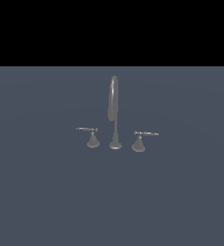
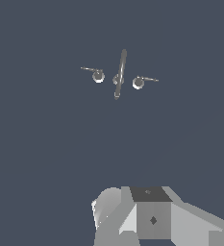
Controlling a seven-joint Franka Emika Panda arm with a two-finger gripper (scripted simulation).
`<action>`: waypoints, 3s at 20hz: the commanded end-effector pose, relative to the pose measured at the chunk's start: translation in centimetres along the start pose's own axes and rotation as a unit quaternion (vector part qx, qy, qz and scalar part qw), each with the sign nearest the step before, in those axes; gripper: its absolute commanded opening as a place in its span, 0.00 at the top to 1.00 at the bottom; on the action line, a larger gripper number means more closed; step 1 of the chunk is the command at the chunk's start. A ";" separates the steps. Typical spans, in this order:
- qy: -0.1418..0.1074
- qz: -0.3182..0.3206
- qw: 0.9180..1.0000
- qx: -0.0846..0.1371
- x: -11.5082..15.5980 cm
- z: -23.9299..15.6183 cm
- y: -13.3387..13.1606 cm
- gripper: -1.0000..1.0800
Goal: Turn on the faucet by rotating a designated handle.
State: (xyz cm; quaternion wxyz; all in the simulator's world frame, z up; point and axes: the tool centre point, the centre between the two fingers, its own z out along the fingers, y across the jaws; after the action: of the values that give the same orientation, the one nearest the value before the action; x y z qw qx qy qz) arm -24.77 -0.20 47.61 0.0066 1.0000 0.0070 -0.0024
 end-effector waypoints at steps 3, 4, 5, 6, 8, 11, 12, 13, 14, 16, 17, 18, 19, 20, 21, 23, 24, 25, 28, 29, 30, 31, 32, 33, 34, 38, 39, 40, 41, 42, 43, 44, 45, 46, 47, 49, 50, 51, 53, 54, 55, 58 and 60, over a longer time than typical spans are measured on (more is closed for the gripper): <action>0.001 0.002 1.000 0.000 0.1 -0.1 0.0 1.00; 0.002 0.004 1.000 0.001 0.2 -0.1 0.0 1.00; 0.003 0.008 1.000 0.002 0.3 -0.2 0.0 1.00; 0.004 0.012 1.000 0.003 0.5 -0.4 0.0 1.00; 0.007 0.018 1.000 0.003 0.7 -0.6 0.1 1.00; 0.010 0.020 1.000 0.002 0.7 -0.8 0.1 1.00; 0.010 0.020 1.000 0.002 0.7 -0.8 0.1 1.00; 0.009 0.020 1.000 0.002 0.7 -0.8 0.1 1.00; 0.009 0.020 1.000 0.003 0.7 -0.8 0.1 1.00; 0.008 0.022 1.000 0.006 0.9 -0.7 0.0 1.00; 0.008 0.024 1.000 0.008 1.1 -0.6 0.0 1.00; 0.007 0.027 1.000 0.010 1.3 -0.5 -0.1 1.00; 0.007 0.030 0.999 0.013 1.5 -0.4 -0.2 1.00; 0.006 0.033 0.999 0.017 1.8 -0.3 -0.3 1.00; 0.005 0.037 0.999 0.021 2.1 -0.1 -0.4 1.00; 0.002 0.047 0.998 0.029 2.8 0.2 -0.7 1.00; 0.000 0.052 0.998 0.034 3.3 0.4 -0.9 1.00; -0.001 0.059 0.998 0.040 3.7 0.7 -1.1 1.00; -0.009 0.081 0.995 0.057 5.3 1.6 -1.7 1.00; -0.012 0.090 0.994 0.063 5.8 1.9 -2.0 1.00; -0.015 0.100 0.992 0.070 6.5 2.3 -2.2 1.00; -0.019 0.110 0.991 0.076 7.1 2.7 -2.5 1.00; -0.023 0.122 0.989 0.082 7.8 3.2 -2.8 1.00; -0.028 0.134 0.987 0.089 8.5 3.7 -3.2 1.00; -0.032 0.147 0.984 0.095 9.2 4.3 -3.5 1.00; -0.052 0.200 0.972 0.114 12.0 6.6 -4.8 1.00; -0.057 0.214 0.968 0.118 12.6 7.3 -5.1 1.00; -0.062 0.228 0.964 0.121 13.3 7.9 -5.5 1.00; -0.067 0.242 0.960 0.124 13.9 8.6 -5.8 1.00; -0.072 0.256 0.956 0.127 14.6 9.3 -6.1 1.00; -0.077 0.270 0.951 0.128 15.2 10.0 -6.4 1.00; -0.081 0.285 0.946 0.130 15.8 10.7 -6.7 1.00; -0.086 0.299 0.941 0.131 16.4 11.5 -7.0 1.00; -0.090 0.314 0.936 0.131 16.9 12.3 -7.3 1.00; -0.094 0.328 0.931 0.131 17.5 13.0 -7.6 1.00; -0.102 0.358 0.919 0.130 18.6 14.6 -8.1 1.00; -0.105 0.372 0.913 0.129 19.1 15.4 -8.4 1.00; -0.108 0.387 0.907 0.127 19.6 16.3 -8.7 1.00; -0.114 0.417 0.894 0.123 20.6 18.0 -9.2 1.00; -0.116 0.431 0.887 0.120 21.0 18.8 -9.4 1.00; -0.117 0.446 0.880 0.117 21.5 19.7 -9.6 1.00; -0.120 0.489 0.857 0.107 22.7 22.3 -10.2 1.00; -0.120 0.517 0.842 0.098 23.5 24.1 -10.5 1.00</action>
State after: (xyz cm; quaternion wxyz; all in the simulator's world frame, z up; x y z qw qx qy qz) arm -2.14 10.03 24.62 -0.0967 0.8579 -0.4903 -0.1197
